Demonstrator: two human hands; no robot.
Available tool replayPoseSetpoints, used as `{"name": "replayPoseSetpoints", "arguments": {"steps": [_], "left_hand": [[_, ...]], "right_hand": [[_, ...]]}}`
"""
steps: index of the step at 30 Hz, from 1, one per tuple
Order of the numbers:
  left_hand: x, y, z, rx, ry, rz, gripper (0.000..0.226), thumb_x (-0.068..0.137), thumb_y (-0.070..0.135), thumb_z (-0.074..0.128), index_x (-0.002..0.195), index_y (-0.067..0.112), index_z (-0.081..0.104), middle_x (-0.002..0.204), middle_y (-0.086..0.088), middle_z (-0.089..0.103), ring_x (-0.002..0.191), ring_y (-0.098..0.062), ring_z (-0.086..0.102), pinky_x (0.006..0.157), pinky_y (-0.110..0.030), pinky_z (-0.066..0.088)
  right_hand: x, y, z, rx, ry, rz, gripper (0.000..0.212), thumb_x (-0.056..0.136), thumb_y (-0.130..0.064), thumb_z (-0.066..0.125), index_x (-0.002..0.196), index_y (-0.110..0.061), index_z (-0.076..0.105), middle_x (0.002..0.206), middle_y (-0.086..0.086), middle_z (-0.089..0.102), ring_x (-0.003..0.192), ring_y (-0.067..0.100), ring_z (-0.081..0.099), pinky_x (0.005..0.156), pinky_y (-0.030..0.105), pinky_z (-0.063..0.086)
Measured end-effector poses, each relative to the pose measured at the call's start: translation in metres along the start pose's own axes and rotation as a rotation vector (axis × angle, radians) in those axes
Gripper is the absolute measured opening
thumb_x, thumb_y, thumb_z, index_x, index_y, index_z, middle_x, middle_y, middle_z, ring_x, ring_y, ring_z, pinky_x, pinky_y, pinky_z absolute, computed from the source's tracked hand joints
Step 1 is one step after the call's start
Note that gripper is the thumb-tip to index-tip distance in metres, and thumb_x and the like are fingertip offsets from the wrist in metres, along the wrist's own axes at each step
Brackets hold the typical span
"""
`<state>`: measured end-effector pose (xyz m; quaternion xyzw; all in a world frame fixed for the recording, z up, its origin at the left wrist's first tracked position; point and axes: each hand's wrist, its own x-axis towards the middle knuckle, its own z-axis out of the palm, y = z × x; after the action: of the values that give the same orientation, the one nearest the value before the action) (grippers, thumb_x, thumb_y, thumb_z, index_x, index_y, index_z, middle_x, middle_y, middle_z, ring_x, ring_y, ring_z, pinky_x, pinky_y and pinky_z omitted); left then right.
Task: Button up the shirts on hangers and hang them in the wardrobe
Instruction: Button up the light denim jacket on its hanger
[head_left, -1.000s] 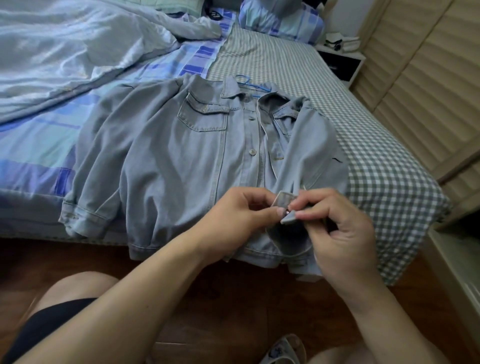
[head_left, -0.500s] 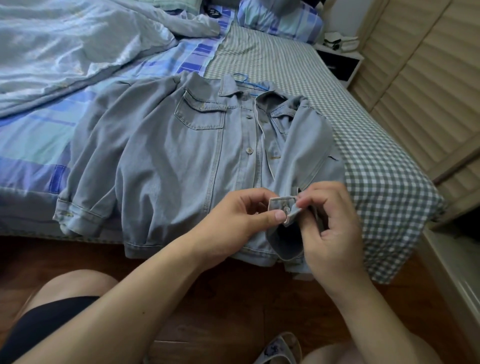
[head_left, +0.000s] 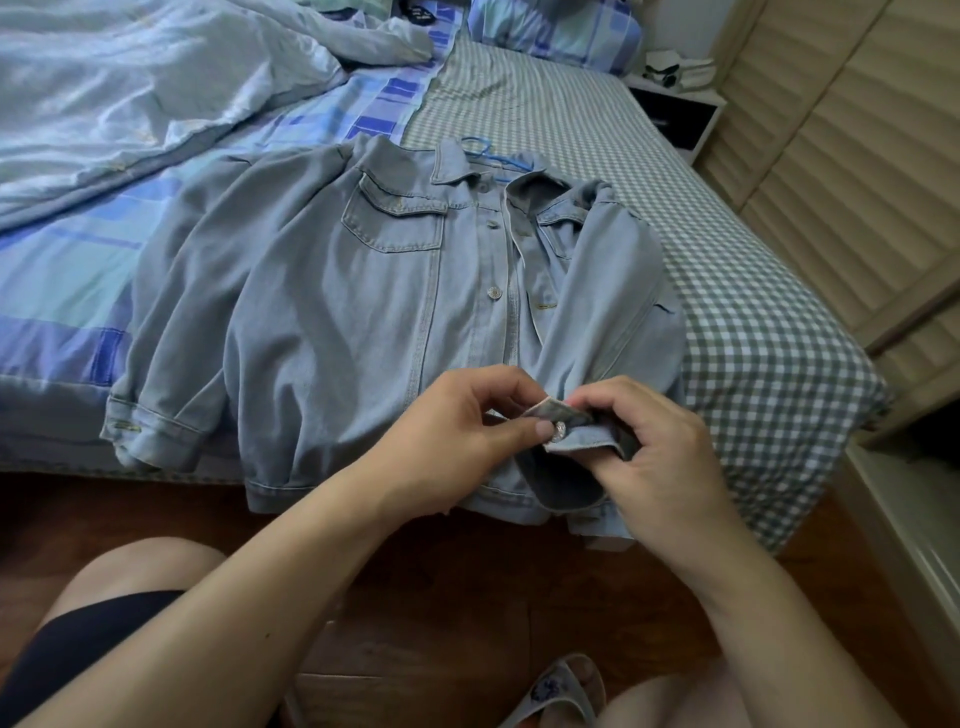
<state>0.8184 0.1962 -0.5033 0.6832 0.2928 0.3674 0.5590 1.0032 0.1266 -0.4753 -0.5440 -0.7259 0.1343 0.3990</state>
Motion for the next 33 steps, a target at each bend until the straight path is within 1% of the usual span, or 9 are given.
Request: {"name": "replayPoseSetpoints", "arguments": {"steps": [2,5,9,13,15,24,28,30,33], "left_hand": [[-0.001,-0.001,0.003,0.014,0.074,0.063,0.005,0.081,0.019,0.079,0.082,0.022,0.075,0.08,-0.002,0.072,0.078,-0.023,0.069,0.075,-0.045,0.056],[-0.006,-0.003,0.007,0.214,0.161,0.276,0.006,0.081,0.01,0.083,0.085,0.014,0.079,0.076,0.011,0.066,0.073,-0.006,0.066,0.069,-0.022,0.049],[-0.008,-0.004,0.005,0.317,0.197,0.411,0.004,0.086,0.015,0.078,0.088,0.012,0.08,0.08,0.0,0.069,0.076,-0.012,0.068,0.068,-0.035,0.054],[-0.009,-0.004,0.0,0.361,0.188,0.492,0.006,0.09,0.007,0.073,0.09,0.007,0.079,0.086,-0.003,0.069,0.081,-0.017,0.07,0.069,-0.041,0.056],[-0.01,-0.005,-0.001,0.37,0.194,0.514,0.006,0.09,0.007,0.073,0.09,0.006,0.078,0.087,-0.003,0.069,0.082,-0.017,0.07,0.069,-0.041,0.056],[-0.008,-0.005,0.0,0.393,0.201,0.568,0.005,0.09,0.003,0.074,0.092,0.004,0.078,0.089,-0.003,0.07,0.084,-0.015,0.071,0.07,-0.038,0.057],[-0.008,-0.007,-0.001,0.385,0.158,0.474,0.011,0.093,0.009,0.071,0.1,0.012,0.079,0.1,0.001,0.07,0.096,-0.01,0.07,0.085,-0.03,0.056],[-0.01,-0.006,-0.001,0.351,0.121,0.376,0.016,0.094,0.008,0.069,0.106,0.013,0.077,0.11,0.004,0.069,0.108,-0.014,0.067,0.094,-0.031,0.053],[-0.015,-0.007,-0.002,0.369,0.021,0.316,0.025,0.098,0.01,0.064,0.121,0.016,0.073,0.123,0.008,0.064,0.12,-0.014,0.061,0.102,-0.03,0.049]], "right_hand": [[0.0,0.001,-0.001,0.009,0.023,0.02,0.025,0.081,-0.004,0.082,0.097,-0.019,0.072,0.091,-0.017,0.068,0.089,0.004,0.067,0.072,0.01,0.048],[0.001,0.0,-0.003,-0.016,0.059,0.007,0.023,0.078,0.0,0.082,0.091,-0.016,0.072,0.085,-0.014,0.067,0.082,0.007,0.067,0.068,0.014,0.049],[0.001,-0.001,-0.002,-0.09,0.08,-0.063,0.019,0.079,0.002,0.081,0.089,-0.013,0.072,0.081,-0.01,0.063,0.076,0.007,0.062,0.065,0.014,0.044],[0.0,0.0,0.005,-0.128,0.099,-0.134,0.033,0.085,0.003,0.075,0.114,-0.013,0.076,0.086,-0.003,0.061,0.076,0.012,0.062,0.066,0.024,0.05],[-0.001,0.002,0.006,-0.126,0.107,-0.167,0.029,0.089,0.0,0.073,0.115,-0.014,0.077,0.084,-0.001,0.058,0.072,0.013,0.061,0.061,0.027,0.05],[-0.002,0.001,0.007,-0.277,0.199,-0.206,0.017,0.088,-0.001,0.07,0.101,-0.007,0.079,0.082,-0.001,0.061,0.069,0.008,0.057,0.061,0.018,0.047],[0.002,0.006,0.004,-0.28,0.193,-0.168,0.01,0.085,0.0,0.077,0.093,-0.006,0.077,0.08,-0.002,0.058,0.065,0.011,0.056,0.057,0.024,0.047],[0.001,0.007,0.003,-0.261,0.165,-0.194,0.005,0.086,-0.005,0.078,0.09,-0.006,0.076,0.08,-0.001,0.057,0.067,0.011,0.057,0.06,0.022,0.047],[-0.002,0.006,0.002,-0.19,0.123,-0.171,0.013,0.087,-0.018,0.08,0.085,-0.007,0.073,0.082,-0.002,0.057,0.072,0.009,0.058,0.065,0.016,0.046]]}}
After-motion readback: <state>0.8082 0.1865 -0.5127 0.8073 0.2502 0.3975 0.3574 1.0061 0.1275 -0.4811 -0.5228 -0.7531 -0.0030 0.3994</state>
